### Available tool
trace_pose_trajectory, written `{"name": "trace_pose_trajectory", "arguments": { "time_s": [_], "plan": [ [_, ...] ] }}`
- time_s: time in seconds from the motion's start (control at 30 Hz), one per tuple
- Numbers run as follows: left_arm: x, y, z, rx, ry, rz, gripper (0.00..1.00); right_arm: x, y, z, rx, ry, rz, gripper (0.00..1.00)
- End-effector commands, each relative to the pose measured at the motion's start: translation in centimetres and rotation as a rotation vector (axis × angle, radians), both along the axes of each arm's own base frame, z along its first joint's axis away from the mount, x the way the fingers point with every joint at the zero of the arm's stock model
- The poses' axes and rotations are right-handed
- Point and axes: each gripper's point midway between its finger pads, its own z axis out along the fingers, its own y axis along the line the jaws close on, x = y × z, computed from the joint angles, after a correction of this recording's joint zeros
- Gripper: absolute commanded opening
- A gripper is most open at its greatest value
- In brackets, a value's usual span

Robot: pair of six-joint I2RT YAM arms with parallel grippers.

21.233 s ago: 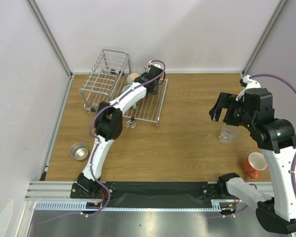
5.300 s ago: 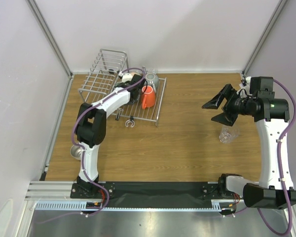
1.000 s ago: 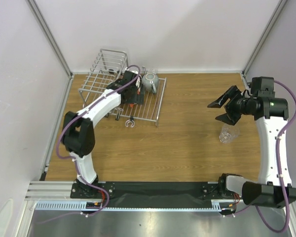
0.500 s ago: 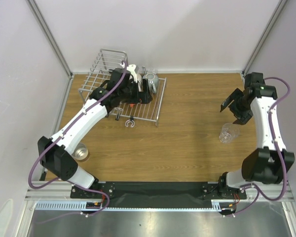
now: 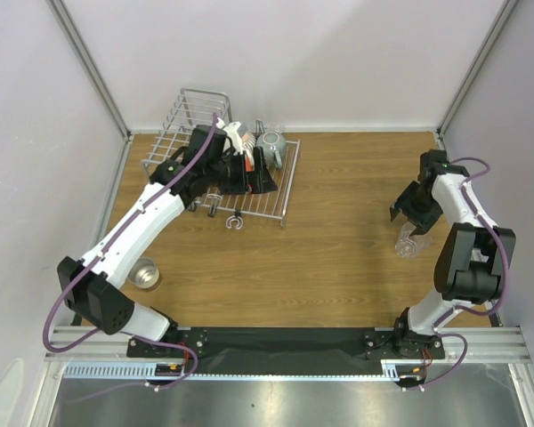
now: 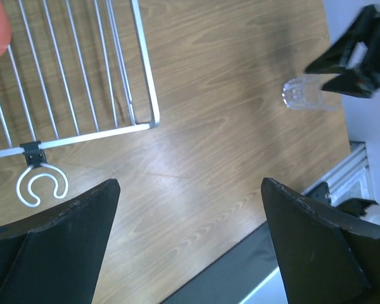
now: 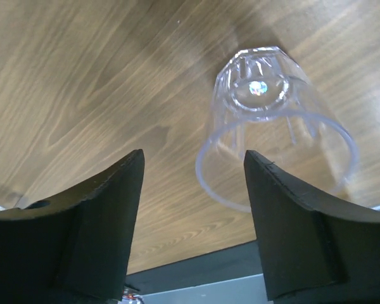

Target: Load the cups into the dish rack

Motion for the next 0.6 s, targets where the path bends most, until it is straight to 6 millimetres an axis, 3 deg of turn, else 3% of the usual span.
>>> {"name": "trace_pose_trajectory", "arguments": {
  "time_s": [0.0, 0.13, 0.17, 0.23, 0.27, 0.33, 0.37, 0.4, 0.43, 0.57],
  "plan": [
    [-0.9, 0.0, 3.6, -0.038, -0.044, -0.043, 1.00, 1.4, 0.1, -1.0, -0.023, -0.040, 0.013, 0.68],
    [-1.8, -0.5, 4.4, -0.097, -0.040, -0.071, 1.00, 1.5, 0.2, -2.0, -0.028, -0.045, 0.018, 0.56],
    [-2.0, -0.6, 4.2, -0.111, -0.027, -0.079, 0.99, 1.3, 0.3, -2.2, -0.022, -0.043, 0.020, 0.46],
    [-2.2, -1.0, 4.4, -0.149, -0.013, -0.099, 1.00, 1.3, 0.3, -2.1, -0.016, -0.048, 0.027, 0.35],
    [-2.2, -1.2, 4.6, -0.161, -0.013, -0.108, 1.00, 1.4, 0.3, -1.9, -0.014, -0.054, 0.027, 0.23],
    [-2.1, -1.5, 5.1, -0.187, -0.015, -0.118, 1.00, 1.7, 0.7, -0.9, -0.005, -0.077, 0.037, 0.11],
    [-2.2, -1.7, 5.3, -0.202, -0.011, -0.132, 1.00, 1.8, 1.0, 0.2, -0.007, -0.106, 0.045, 0.02],
    [-2.3, -1.9, 5.4, -0.216, -0.010, -0.144, 1.00, 2.6, 1.8, 1.9, 0.009, -0.153, 0.066, 0.00],
    [-2.1, -2.0, 5.6, -0.238, -0.011, -0.147, 1.00, 2.8, 2.0, 3.1, 0.010, -0.172, 0.062, 0.00],
    [-2.2, -2.8, 6.5, -0.357, 0.029, -0.179, 1.00, 4.4, 7.0, 10.3, 0.174, -0.341, 0.131, 0.00]
  ]
}}
